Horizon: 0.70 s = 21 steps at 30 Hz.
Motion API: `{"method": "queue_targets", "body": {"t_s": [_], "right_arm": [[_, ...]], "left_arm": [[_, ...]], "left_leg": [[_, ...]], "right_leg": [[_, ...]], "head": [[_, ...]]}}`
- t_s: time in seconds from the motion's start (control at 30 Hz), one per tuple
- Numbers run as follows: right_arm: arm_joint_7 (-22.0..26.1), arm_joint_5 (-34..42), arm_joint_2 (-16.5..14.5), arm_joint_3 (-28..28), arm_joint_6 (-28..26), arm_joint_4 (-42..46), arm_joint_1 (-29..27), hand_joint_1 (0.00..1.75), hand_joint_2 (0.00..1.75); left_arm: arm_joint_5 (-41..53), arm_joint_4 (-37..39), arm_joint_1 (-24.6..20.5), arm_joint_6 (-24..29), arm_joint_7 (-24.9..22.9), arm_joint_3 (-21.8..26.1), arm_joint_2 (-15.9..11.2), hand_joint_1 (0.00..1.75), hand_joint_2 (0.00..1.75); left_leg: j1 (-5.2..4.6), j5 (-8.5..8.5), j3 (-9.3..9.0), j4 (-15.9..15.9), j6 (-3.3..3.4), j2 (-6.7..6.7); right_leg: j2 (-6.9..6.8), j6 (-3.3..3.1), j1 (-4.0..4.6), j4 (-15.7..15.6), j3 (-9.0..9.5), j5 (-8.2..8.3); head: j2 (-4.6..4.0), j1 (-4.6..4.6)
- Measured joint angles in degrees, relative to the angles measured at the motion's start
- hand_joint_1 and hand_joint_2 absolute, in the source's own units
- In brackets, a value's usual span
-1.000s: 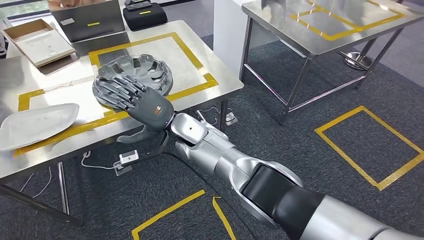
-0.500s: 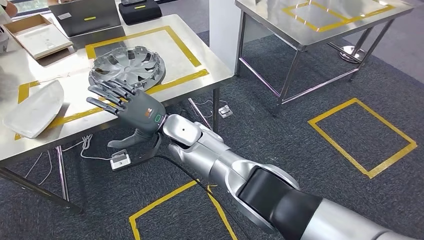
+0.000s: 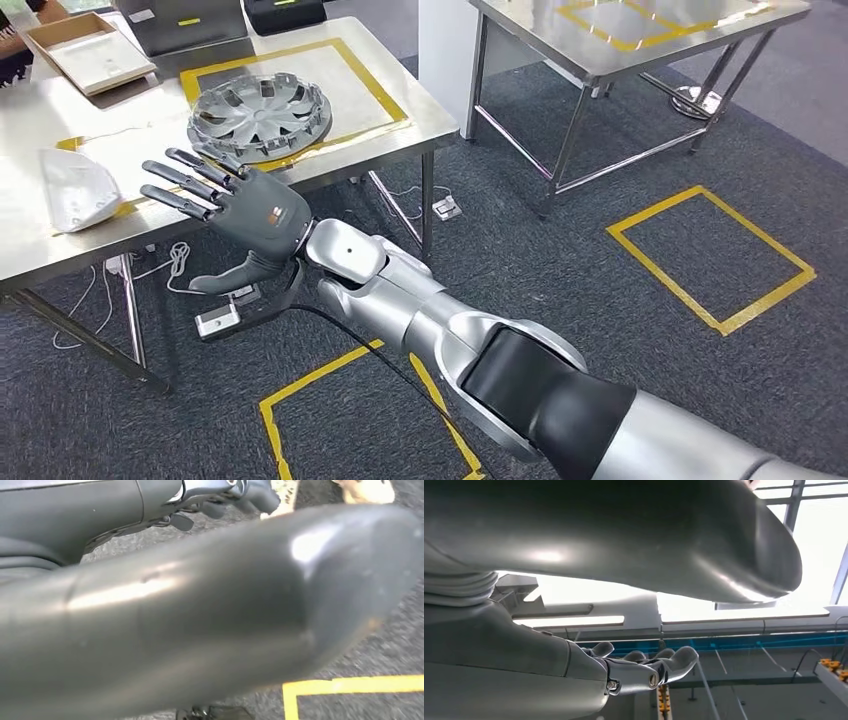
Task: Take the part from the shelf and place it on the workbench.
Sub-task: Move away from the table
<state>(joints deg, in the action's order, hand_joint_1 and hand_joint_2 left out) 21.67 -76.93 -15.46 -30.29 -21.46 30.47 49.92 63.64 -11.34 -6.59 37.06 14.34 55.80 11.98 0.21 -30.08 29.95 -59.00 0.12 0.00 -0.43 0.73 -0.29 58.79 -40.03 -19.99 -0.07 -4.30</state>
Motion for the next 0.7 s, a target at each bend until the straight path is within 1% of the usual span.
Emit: {"method": "queue_targets", "body": {"t_s": [0.03,0.07,0.1,0.13,0.17,0.2,0.23,0.27,0.3,0.33,0.37,0.4,0.43,0.5,0.53,0.6,0.7], "right_arm": [[0.1,0.1,0.1,0.0,0.1,-0.2,0.0,0.00,0.00],[0.3,0.3,0.1,0.0,0.3,-0.3,0.0,0.00,0.00],[0.5,0.5,0.2,0.0,0.5,-0.4,0.0,0.00,0.00],[0.6,0.7,0.2,0.0,0.6,-0.4,0.0,0.00,0.00],[0.8,0.8,0.2,0.1,0.8,-0.5,0.0,0.00,0.00],[0.8,0.9,0.2,0.1,0.9,-0.6,-0.1,0.00,0.44],[0.9,1.1,0.2,0.1,1.0,-0.7,-0.2,0.00,0.87],[1.0,1.2,0.3,0.1,1.1,-0.8,-0.2,0.00,1.31],[1.1,1.5,0.3,0.2,1.3,-0.9,-0.3,0.00,1.75],[1.1,1.8,0.3,0.3,1.6,-0.9,-0.4,0.00,1.75],[1.0,2.3,0.3,0.5,1.8,-1.0,-0.7,0.00,1.75],[0.9,3.0,0.3,0.8,2.1,-1.2,-1.3,0.00,1.75],[0.7,3.9,0.5,1.1,2.4,-1.4,-2.1,0.00,1.75],[0.1,6.0,0.8,1.8,3.0,-1.8,-4.1,0.00,1.75],[-0.3,7.1,0.9,2.2,3.4,-1.9,-5.1,0.00,1.75],[-1.0,9.5,1.3,2.9,4.0,-2.1,-7.1,0.00,1.75],[-2.1,13.1,2.1,4.2,4.9,-2.4,-10.1,0.00,1.75]], "left_arm": [[0.2,0.0,0.0,0.2,-0.6,0.0,0.0,0.00,0.00],[0.3,0.0,0.0,0.4,-1.2,0.0,0.0,0.00,0.00],[0.4,0.0,0.0,0.4,-1.8,0.0,0.0,0.00,0.44],[0.4,0.0,0.0,0.3,-2.3,0.0,0.0,0.00,0.87],[0.5,0.0,0.0,0.1,-2.6,0.0,0.0,0.00,1.31],[0.5,0.0,0.0,-0.2,-2.9,0.0,0.0,0.00,1.75],[0.6,0.0,0.0,-0.4,-3.3,0.0,0.0,0.00,1.75],[0.7,0.0,0.0,-0.6,-3.6,0.0,0.0,0.00,1.75],[0.7,0.0,0.0,-0.8,-4.0,0.0,0.0,0.00,1.75],[0.6,-0.1,0.0,-1.0,-4.1,0.0,0.0,0.00,1.75],[0.3,-0.2,0.0,-1.2,-4.2,-0.1,0.0,0.00,1.75],[-0.3,-0.4,0.0,-1.6,-4.2,-0.3,0.0,0.00,1.75],[-1.1,-0.6,0.0,-2.0,-4.2,-0.7,-0.1,0.00,1.75],[-2.9,-1.0,0.3,-3.0,-4.5,-1.8,-0.4,0.00,1.75],[-3.9,-1.2,0.5,-3.6,-4.7,-2.4,-0.5,0.00,1.75],[-6.0,-1.6,0.9,-4.7,-5.0,-3.7,-0.9,0.00,1.75],[-9.1,-2.2,1.6,-6.4,-5.5,-5.9,-1.5,0.00,1.75]], "left_leg": [[0.07,0.64,0.59,0.1,0.53,0.11],[0.16,1.35,1.30,0.2,0.91,0.22],[0.14,2.00,2.06,0.2,1.14,0.24],[0.12,2.71,2.89,0.1,1.29,0.27],[0.08,3.35,3.68,0.1,1.32,0.30],[0.03,3.93,4.42,0.1,1.31,0.33],[-0.02,4.46,5.07,0.1,1.27,0.34],[-0.10,4.93,5.61,0.1,1.19,0.34],[-0.15,5.34,6.00,0.0,1.10,0.34],[-0.25,5.72,6.31,0.0,0.93,0.34],[-0.25,6.07,6.46,0.1,0.66,0.36],[-0.23,6.28,6.56,0.1,0.40,0.36],[-0.23,6.33,6.65,0.1,0.36,0.37],[-0.14,6.44,6.72,0.3,0.30,0.45],[-0.11,6.68,6.74,0.5,0.27,0.51],[-0.06,7.34,6.77,0.9,-0.25,0.56],[-0.06,7.91,6.81,1.2,-0.53,0.54]], "right_leg": [[0.08,0.35,-0.09,1.2,-0.60,-1.57],[0.15,0.65,-0.14,3.4,-1.48,-4.12],[0.22,0.89,-0.16,6.8,-2.51,-7.21],[0.24,1.07,-0.16,10.7,-3.52,-9.69],[0.25,1.13,-0.16,14.3,-4.18,-10.91],[0.26,1.09,-0.15,16.5,-4.18,-10.88],[0.28,0.91,-0.12,16.5,-3.13,-9.87],[0.29,0.59,-0.02,14.3,-0.94,-8.58],[0.31,0.07,0.17,10.4,2.14,-7.78],[0.26,-0.49,0.38,5.9,5.25,-7.80],[0.19,-0.95,0.64,2.4,7.50,-8.10],[0.12,-1.23,0.77,0.1,8.84,-8.57],[0.06,-1.09,0.83,-0.8,9.16,-8.78],[0.11,-0.96,0.90,-1.1,8.94,-8.44],[0.15,-0.99,0.95,-1.1,8.79,-8.27],[0.19,-1.35,1.01,-1.1,8.52,-7.96],[0.19,-1.60,1.02,-1.0,8.31,-7.70]], "head": [[0.00,0.00],[0.00,0.01],[0.00,-0.05],[0.00,-0.06],[0.00,-0.07],[0.00,-0.07],[0.00,-0.08],[0.00,-0.09],[0.00,-0.08],[0.00,-0.07],[0.00,-0.09],[0.00,-0.15],[0.00,-0.23],[0.00,-0.34],[0.00,-0.34],[0.00,-0.33],[0.00,-0.32]]}}
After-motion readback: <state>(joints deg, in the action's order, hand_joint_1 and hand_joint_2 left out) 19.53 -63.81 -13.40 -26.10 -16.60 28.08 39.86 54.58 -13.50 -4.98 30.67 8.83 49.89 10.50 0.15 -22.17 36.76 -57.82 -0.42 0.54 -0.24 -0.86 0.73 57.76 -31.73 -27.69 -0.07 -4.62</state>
